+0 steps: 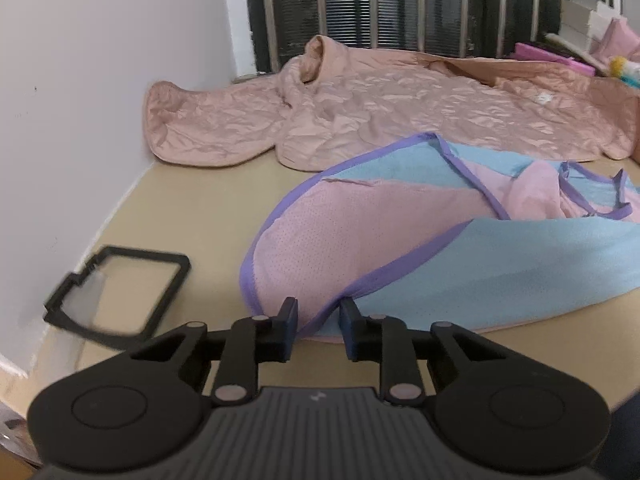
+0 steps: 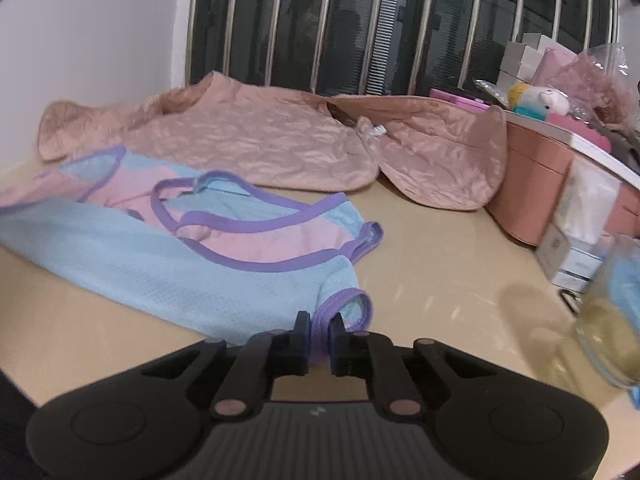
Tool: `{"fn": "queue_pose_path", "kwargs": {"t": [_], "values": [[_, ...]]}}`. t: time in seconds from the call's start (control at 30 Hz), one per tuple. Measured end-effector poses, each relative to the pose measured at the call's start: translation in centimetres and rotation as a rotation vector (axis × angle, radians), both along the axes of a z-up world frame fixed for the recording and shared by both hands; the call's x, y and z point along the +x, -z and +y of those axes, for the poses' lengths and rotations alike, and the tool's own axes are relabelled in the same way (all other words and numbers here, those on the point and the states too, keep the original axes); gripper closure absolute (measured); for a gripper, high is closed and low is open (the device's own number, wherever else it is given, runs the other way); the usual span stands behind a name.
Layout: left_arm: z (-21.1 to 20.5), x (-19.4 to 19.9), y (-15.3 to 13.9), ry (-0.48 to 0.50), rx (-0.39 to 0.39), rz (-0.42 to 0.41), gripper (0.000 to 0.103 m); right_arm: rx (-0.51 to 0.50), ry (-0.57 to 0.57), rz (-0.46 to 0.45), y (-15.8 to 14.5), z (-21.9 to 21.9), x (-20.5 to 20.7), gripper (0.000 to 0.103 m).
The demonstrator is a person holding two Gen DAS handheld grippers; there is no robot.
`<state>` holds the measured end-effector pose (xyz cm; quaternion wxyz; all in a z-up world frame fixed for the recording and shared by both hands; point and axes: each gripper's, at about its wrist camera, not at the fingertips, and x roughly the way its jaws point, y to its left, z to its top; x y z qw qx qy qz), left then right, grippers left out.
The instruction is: Fold clothes
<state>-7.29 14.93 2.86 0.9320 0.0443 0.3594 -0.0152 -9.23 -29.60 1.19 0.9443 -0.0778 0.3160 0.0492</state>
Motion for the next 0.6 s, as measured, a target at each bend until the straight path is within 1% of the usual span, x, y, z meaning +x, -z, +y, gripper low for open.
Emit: {"fn": "queue_pose_path", "kwargs": {"t": [0.07, 0.17, 0.23, 0.27, 0.3, 0.33, 0.4, 0.43, 0.47, 0.5, 0.53, 0.6], "values": [[-0.1, -0.8, 0.1, 0.018, -0.024, -0.001, 0.081, -0.012, 0.012, 0.008, -0.1, -0.5, -0.8, 0.095], [-1.0, -2.0, -0.2, 0.04, -0.014, 0.016, 0.08, -0.021, 0.032, 0.013, -0.1, -1.2, -1.9, 0.095], [-1.1, -2.5, -1.2, 0.031, -0.023, 0.014, 0.079, -0.027, 0.047, 0.019, -0.2, -1.6, -2.2, 0.092], [-1.2, -2.8, -1.8, 0.027, -0.028, 0.013, 0.073, -0.023, 0.044, 0.011, -0.7, -1.6, -2.3, 0.089], [-1.0, -2.7, -2.9, 0.032, -0.043, -0.014, 0.065, -0.012, 0.027, -0.01, -1.5, -1.6, -2.4, 0.089], [-0.9, -2.7, -4.0, 0.037, -0.058, -0.042, 0.062, -0.002, 0.01, -0.031, -2.4, -1.6, -2.4, 0.088], [-1.4, -0.5, -5.9, 0.057, -0.065, -0.093, 0.052, 0.019, -0.024, -0.072, -4.0, -1.5, -2.4, 0.076], [-1.6, 0.5, -6.8, 0.067, -0.068, -0.119, 0.05, 0.029, -0.041, -0.093, -4.9, -1.5, -2.5, 0.073], [-2.3, 2.5, -7.1, 0.079, -0.087, -0.122, 0.046, 0.045, -0.074, -0.106, -5.6, -1.1, -1.9, 0.066], [-3.0, 4.4, -7.3, 0.091, -0.107, -0.125, 0.043, 0.068, -0.124, -0.111, -6.2, -0.3, -0.8, 0.062], [-3.7, 6.4, -7.5, 0.103, -0.126, -0.128, 0.043, 0.092, -0.175, -0.107, -6.6, 0.5, 0.6, 0.062], [-5.7, 9.3, -5.9, 0.143, -0.065, -0.107, 0.042, 0.145, -0.279, -0.076, -6.7, 2.6, 4.1, 0.062]]}}
